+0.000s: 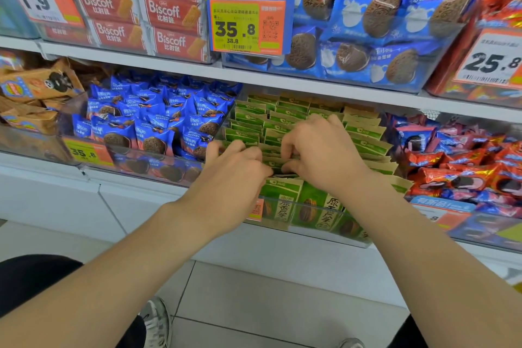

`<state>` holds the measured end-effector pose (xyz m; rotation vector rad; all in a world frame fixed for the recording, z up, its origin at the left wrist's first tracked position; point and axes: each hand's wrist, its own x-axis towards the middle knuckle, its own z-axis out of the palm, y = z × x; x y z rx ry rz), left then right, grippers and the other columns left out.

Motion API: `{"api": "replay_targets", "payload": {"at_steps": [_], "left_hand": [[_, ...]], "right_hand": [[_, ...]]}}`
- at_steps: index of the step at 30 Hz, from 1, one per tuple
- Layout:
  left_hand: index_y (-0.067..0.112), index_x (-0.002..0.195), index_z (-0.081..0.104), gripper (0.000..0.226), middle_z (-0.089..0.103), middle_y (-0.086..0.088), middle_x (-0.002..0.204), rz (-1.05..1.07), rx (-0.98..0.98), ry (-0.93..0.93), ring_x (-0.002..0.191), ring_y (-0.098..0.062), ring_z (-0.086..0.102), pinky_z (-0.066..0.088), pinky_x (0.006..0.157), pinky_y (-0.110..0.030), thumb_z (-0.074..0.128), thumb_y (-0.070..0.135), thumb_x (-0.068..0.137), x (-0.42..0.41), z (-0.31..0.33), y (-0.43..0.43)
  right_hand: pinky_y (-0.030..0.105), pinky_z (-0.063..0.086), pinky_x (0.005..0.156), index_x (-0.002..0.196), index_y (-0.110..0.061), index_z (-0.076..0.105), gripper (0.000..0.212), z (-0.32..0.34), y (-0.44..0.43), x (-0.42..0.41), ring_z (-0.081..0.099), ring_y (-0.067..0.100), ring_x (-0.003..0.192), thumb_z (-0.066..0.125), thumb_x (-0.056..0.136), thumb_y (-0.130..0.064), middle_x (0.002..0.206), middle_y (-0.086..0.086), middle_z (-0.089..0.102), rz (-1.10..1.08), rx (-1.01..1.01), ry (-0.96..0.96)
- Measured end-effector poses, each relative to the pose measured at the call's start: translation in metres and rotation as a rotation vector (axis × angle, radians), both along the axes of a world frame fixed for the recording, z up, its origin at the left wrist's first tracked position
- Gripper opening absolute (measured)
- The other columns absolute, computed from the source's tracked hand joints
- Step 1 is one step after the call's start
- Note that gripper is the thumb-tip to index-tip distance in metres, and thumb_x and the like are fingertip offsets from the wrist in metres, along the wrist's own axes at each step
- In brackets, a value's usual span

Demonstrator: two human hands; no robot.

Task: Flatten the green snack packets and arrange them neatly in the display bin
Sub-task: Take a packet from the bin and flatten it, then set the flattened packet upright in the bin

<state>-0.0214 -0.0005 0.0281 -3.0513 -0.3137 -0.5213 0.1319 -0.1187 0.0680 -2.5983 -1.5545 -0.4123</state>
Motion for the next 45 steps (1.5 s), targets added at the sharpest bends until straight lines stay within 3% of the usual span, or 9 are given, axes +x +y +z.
{"api": "replay_targets", "payload": {"at_steps": [3,10,13,19,25,33,36,40,45], "left_hand": [[0.035,0.122,0.066,0.021,0.063,0.014,0.117,0.012,-0.06,0.051,0.114,-0.02,0.047,0.027,0.087,-0.042,0.052,0.029,0.107,0.0,0.001,0.0],[0.031,0.14,0.043,0.031,0.069,0.006,0.118,0.026,-0.057,0.14,0.117,-0.024,0.051,0.033,0.094,-0.044,0.048,0.031,0.109,0.004,0.0,0.0],[0.033,0.132,0.052,0.023,0.066,0.006,0.119,0.034,-0.048,0.15,0.114,-0.023,0.054,0.03,0.089,-0.043,0.048,0.03,0.11,0.006,0.001,-0.001],[0.032,0.118,0.054,0.012,0.067,0.006,0.105,0.06,-0.049,0.191,0.108,-0.025,0.06,0.029,0.084,-0.041,0.051,0.025,0.109,0.009,0.005,-0.004],[0.033,0.116,0.052,0.019,0.049,0.009,0.081,0.055,-0.064,0.27,0.104,-0.026,0.061,0.026,0.08,-0.04,0.056,0.017,0.106,0.013,0.011,-0.001],[0.035,0.12,0.051,0.021,0.067,0.003,0.102,0.042,-0.021,0.264,0.103,-0.029,0.055,0.029,0.09,-0.045,0.058,0.025,0.103,0.009,0.006,-0.005],[0.03,0.123,0.053,0.023,0.07,0.003,0.106,0.042,-0.013,0.25,0.108,-0.031,0.058,0.029,0.091,-0.047,0.049,0.044,0.105,0.008,0.006,-0.009],[0.033,0.126,0.057,0.042,0.07,0.008,0.101,0.021,-0.081,0.151,0.1,-0.026,0.066,0.035,0.084,-0.044,0.043,0.063,0.099,0.007,0.011,-0.009],[0.035,0.098,0.063,0.042,0.052,0.013,0.085,0.037,-0.289,0.209,0.094,-0.019,0.055,0.043,0.094,-0.049,0.03,0.058,0.11,0.001,0.02,-0.007]], "right_hand": [[0.043,0.037,0.095,0.097,-0.033,0.073,0.018,-0.006,0.006,0.003,0.057,0.024,0.11,0.086,0.086,-0.037,0.102,-0.006,0.066,-0.053,0.062,-0.035],[0.05,0.037,0.102,0.15,-0.033,0.043,0.079,-0.017,0.019,0.01,0.046,0.032,0.127,0.086,0.084,-0.042,0.136,0.006,0.052,-0.113,0.084,-0.01],[0.053,0.031,0.11,0.139,-0.037,0.061,0.05,-0.014,0.019,0.019,0.05,0.029,0.135,0.073,0.093,-0.055,0.141,-0.003,0.061,-0.05,-0.008,0.203],[0.052,0.029,0.118,0.112,-0.039,0.079,0.016,-0.019,0.033,0.025,0.063,0.023,0.122,0.073,0.098,-0.042,0.115,-0.009,0.076,-0.08,0.065,0.197],[0.057,0.025,0.122,0.113,-0.033,0.078,0.028,0.0,0.06,0.057,0.057,0.026,0.132,0.083,0.088,-0.045,0.127,-0.005,0.073,-0.265,0.121,0.337],[0.062,0.023,0.124,0.118,-0.033,0.077,0.029,-0.007,0.062,0.058,0.053,0.028,0.138,0.079,0.092,-0.047,0.136,-0.005,0.069,-0.216,0.016,0.341],[0.053,0.043,0.115,0.113,-0.026,0.079,0.028,-0.012,0.05,0.054,0.059,0.03,0.131,0.08,0.092,-0.044,0.132,0.002,0.072,-0.122,0.103,0.359],[0.04,0.055,0.09,0.081,-0.023,0.072,0.019,-0.011,0.027,0.047,0.064,0.016,0.092,0.086,0.088,-0.036,0.092,-0.004,0.074,-0.096,0.323,0.368],[0.041,0.056,0.072,0.095,-0.021,0.066,0.017,-0.003,0.01,0.031,0.066,0.024,0.076,0.071,0.1,-0.036,0.081,-0.003,0.07,0.006,0.445,0.174]]}}
